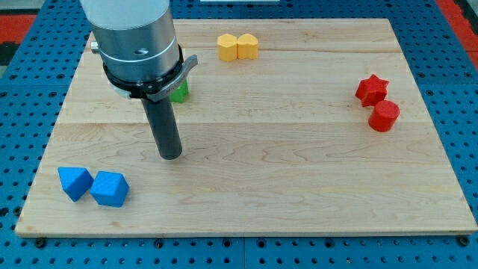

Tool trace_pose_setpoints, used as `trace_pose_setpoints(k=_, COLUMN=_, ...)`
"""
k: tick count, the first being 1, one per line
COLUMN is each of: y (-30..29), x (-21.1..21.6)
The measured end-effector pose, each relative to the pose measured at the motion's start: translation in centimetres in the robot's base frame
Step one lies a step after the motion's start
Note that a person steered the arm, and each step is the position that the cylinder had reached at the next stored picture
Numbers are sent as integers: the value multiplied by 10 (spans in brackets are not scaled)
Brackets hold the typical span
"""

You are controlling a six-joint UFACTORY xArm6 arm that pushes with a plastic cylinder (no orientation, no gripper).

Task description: Point at the yellow hexagon

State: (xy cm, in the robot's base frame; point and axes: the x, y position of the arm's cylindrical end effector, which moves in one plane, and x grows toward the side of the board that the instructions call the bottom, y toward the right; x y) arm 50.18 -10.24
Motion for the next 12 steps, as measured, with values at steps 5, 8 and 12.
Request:
trace_pose_setpoints(k=5, y=79, x=-49)
trace_pose_setpoints(k=8, y=89, x=-113)
trace_pose_setpoints(k=12, y=60, x=-204)
